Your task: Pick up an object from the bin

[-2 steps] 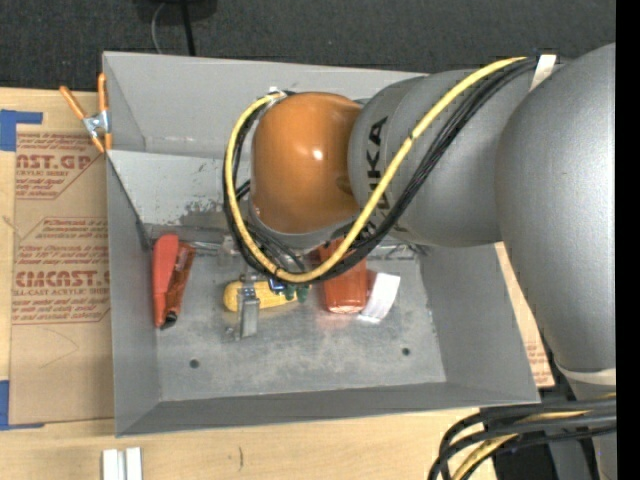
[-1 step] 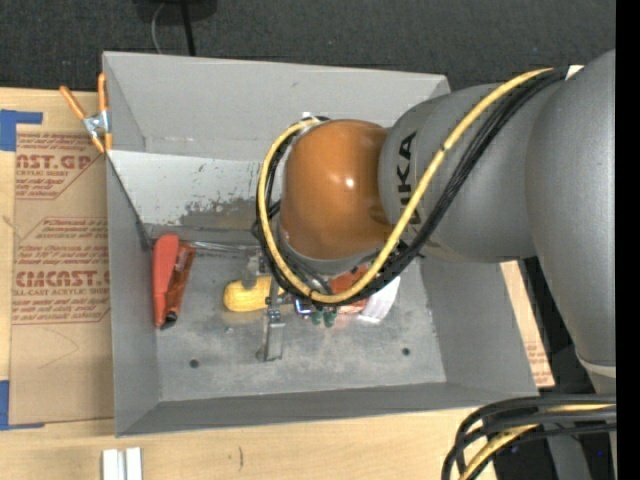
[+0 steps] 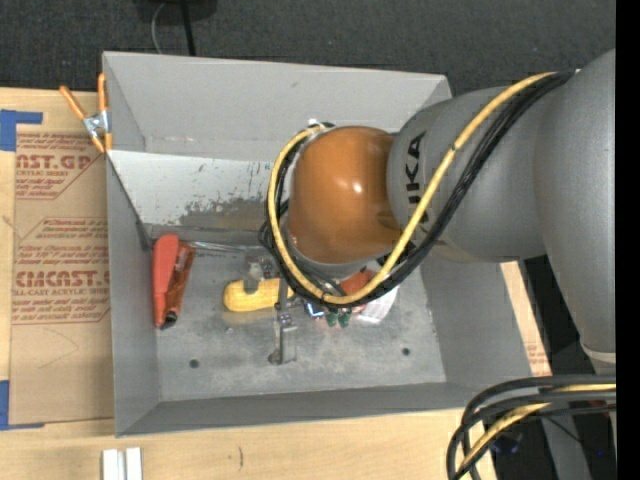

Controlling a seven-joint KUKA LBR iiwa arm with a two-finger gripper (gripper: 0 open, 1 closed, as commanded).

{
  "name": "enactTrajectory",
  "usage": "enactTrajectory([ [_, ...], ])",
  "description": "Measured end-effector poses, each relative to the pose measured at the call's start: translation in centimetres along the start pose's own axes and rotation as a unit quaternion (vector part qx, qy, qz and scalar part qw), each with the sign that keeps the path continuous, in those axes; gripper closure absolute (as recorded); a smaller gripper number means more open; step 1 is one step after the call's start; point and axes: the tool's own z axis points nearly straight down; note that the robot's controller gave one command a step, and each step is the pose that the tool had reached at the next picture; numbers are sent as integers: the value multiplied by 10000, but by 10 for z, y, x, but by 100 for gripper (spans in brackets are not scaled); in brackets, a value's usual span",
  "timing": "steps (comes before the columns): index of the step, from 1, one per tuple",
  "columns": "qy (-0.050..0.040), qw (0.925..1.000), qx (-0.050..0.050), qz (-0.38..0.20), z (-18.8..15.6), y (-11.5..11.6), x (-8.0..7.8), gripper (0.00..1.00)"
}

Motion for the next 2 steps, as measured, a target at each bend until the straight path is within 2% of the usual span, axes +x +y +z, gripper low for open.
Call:
enactTrajectory([
  [1,-5,9979,-1,-642,8,-9,-21,0],
  [2,-5,10000,-10,62,61,-36,-41,100],
])
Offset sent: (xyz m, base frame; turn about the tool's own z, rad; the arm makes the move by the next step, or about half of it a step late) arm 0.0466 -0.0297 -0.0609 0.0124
